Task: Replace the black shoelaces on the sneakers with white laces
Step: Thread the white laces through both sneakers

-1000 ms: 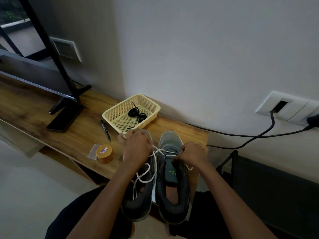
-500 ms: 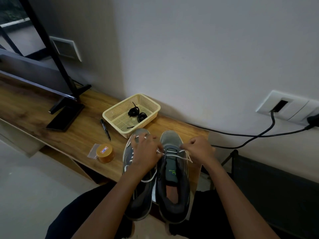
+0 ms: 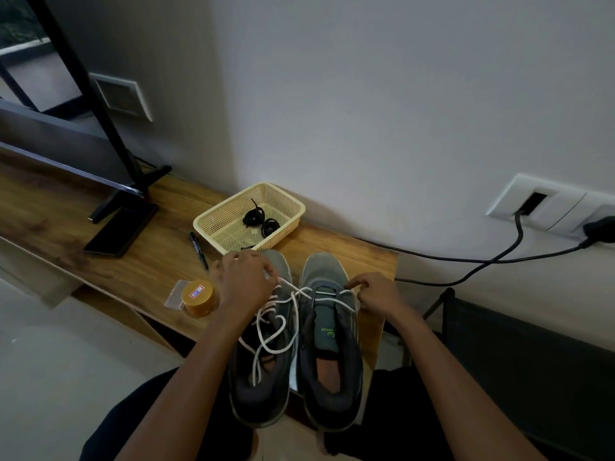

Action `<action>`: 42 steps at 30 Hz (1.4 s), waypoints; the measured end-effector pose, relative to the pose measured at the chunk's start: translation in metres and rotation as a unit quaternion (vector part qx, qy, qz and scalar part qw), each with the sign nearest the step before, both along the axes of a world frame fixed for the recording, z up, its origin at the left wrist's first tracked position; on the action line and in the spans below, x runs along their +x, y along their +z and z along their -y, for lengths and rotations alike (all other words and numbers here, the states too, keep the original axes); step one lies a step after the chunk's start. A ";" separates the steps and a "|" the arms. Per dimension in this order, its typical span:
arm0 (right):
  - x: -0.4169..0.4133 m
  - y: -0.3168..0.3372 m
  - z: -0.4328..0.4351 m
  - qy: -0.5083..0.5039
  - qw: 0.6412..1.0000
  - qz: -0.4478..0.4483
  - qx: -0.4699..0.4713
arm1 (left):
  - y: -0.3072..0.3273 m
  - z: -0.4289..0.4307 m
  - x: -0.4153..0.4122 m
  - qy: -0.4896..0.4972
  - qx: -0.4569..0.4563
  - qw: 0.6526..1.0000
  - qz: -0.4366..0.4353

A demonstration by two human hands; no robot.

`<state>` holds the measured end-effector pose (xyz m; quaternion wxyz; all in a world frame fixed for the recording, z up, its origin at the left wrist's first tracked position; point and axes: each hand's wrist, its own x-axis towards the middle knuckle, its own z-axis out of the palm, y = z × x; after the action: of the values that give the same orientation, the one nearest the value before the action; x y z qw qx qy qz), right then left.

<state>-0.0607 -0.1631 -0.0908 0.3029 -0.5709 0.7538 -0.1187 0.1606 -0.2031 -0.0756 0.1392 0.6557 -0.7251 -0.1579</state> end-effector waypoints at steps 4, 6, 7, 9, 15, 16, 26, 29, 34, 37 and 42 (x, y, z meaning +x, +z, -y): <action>-0.003 -0.005 0.002 -0.002 1.000 0.002 -0.004 | 0.009 -0.003 0.006 0.050 -0.017 0.997 0.054; 0.000 -0.008 0.003 0.013 1.000 -0.004 -0.026 | 0.012 -0.007 -0.001 -0.012 -0.013 0.999 0.040; 0.002 -0.008 0.002 0.032 0.999 -0.013 -0.034 | 0.011 -0.010 -0.007 -0.057 -0.013 0.998 0.034; 0.008 -0.006 0.000 0.075 0.996 -0.038 -0.023 | 0.008 -0.017 -0.021 -0.123 -0.017 0.991 0.046; 0.014 -0.005 -0.004 0.125 0.987 -0.079 0.058 | -0.004 -0.022 -0.032 -0.121 -0.012 0.989 0.083; 0.012 -0.005 -0.003 0.122 0.988 -0.076 0.061 | -0.004 -0.021 -0.030 -0.115 -0.014 0.990 0.080; 0.009 -0.007 -0.004 0.126 0.987 -0.074 0.070 | -0.005 0.002 0.015 -0.028 0.028 0.996 0.076; 0.013 0.002 -0.009 0.087 0.994 -0.061 0.016 | 0.000 -0.005 0.009 -0.063 0.006 0.997 0.033; 0.026 0.014 -0.026 0.013 0.992 -0.109 -0.066 | 0.003 -0.026 -0.025 -0.147 -0.009 0.986 0.073; 0.034 0.015 -0.034 0.030 0.984 -0.170 -0.043 | -0.004 -0.027 -0.031 -0.126 -0.006 0.989 0.074; 0.038 0.014 -0.035 -0.002 0.985 -0.166 -0.050 | -0.005 -0.019 -0.020 -0.097 -0.018 0.993 0.070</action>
<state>-0.0226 -0.1276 -0.0771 0.1444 -0.5956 0.7879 -0.0608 0.1403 -0.1837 -0.0804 0.0838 0.5889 -0.7960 -0.1118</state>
